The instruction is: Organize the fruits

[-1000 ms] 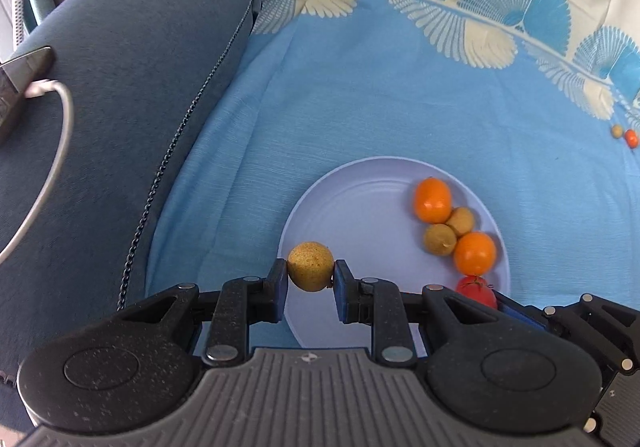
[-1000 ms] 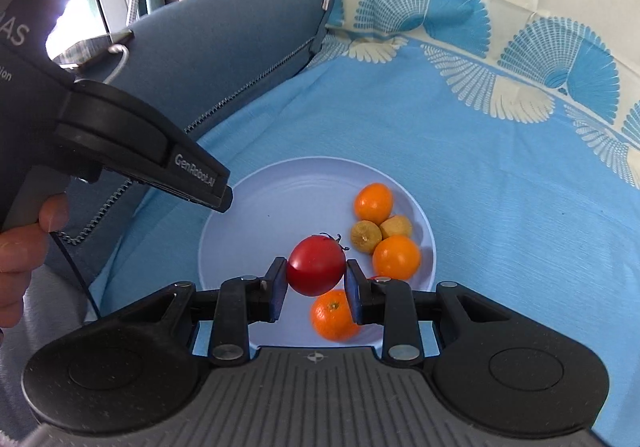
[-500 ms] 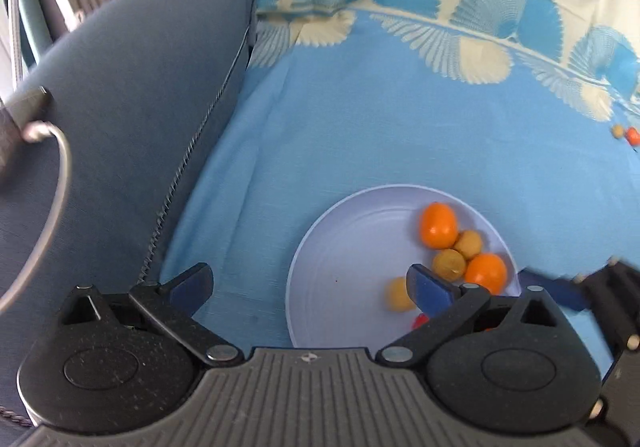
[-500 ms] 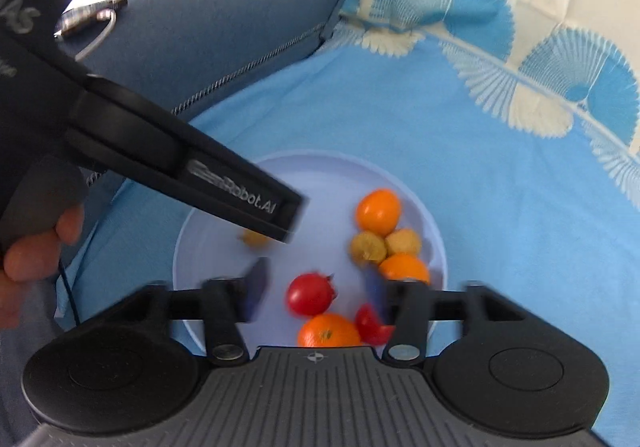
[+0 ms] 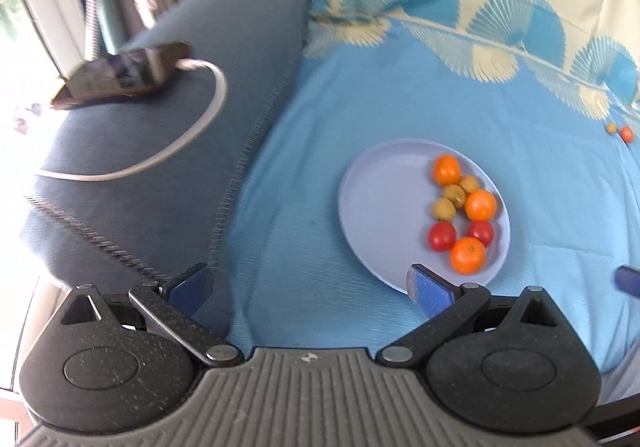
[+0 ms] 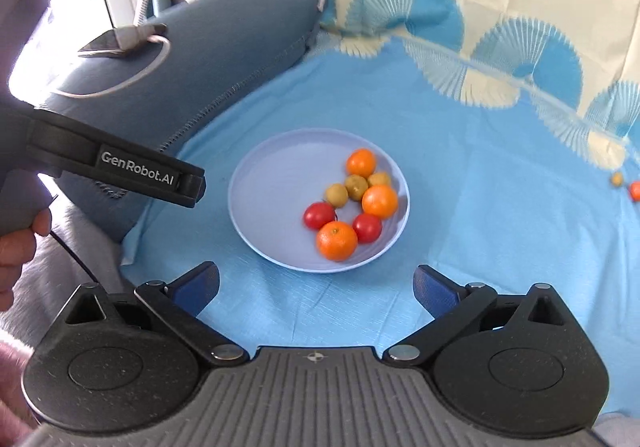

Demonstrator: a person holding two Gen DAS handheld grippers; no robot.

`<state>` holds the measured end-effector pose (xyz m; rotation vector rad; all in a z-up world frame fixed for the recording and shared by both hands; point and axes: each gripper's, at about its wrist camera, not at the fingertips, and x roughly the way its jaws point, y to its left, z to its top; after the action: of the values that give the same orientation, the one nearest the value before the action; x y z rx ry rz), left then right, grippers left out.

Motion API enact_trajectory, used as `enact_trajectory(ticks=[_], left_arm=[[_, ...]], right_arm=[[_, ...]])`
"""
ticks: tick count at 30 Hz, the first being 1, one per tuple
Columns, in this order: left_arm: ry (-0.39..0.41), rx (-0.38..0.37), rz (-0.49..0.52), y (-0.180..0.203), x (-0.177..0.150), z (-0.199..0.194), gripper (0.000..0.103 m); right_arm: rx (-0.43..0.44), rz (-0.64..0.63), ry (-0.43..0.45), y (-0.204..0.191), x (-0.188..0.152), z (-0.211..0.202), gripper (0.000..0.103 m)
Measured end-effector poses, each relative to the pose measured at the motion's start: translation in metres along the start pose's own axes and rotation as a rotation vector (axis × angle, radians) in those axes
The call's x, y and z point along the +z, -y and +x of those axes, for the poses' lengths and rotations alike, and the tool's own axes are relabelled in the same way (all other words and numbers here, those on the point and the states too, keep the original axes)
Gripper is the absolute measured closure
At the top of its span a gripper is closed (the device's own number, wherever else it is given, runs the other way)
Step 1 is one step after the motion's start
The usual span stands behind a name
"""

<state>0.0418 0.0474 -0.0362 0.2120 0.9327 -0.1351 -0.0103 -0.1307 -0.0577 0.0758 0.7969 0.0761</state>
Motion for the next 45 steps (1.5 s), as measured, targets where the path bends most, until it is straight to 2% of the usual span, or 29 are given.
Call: enact_trajectory(ticks=[4,9,19,28,45], left_arm=[[0.006,-0.021,-0.079,-0.007,-0.015,-0.025,0.000],[0.057,-0.011,-0.003,0.007,-0.033,-0.050,0.000],[0.150,-0.007,0.036,0.021,-0.048,-0.088,0.000],[0.164,-0.002,0.046,0.024,-0.052,-0.099,0.000],[0.161,-0.003,0.051,0.023,-0.051,-0.095,0.000]], right_arm=[[-0.032,0.013,0.079,-0.001,-0.002,-0.028,0.001],[-0.048,0.021,0.139,-0.003,-0.012,-0.054,0.001],[-0.064,0.047,0.223,0.001,-0.030,-0.093,0.001],[-0.060,0.059,0.250,0.001,-0.036,-0.105,0.001],[-0.067,0.062,0.230,0.000,-0.033,-0.099,0.001]])
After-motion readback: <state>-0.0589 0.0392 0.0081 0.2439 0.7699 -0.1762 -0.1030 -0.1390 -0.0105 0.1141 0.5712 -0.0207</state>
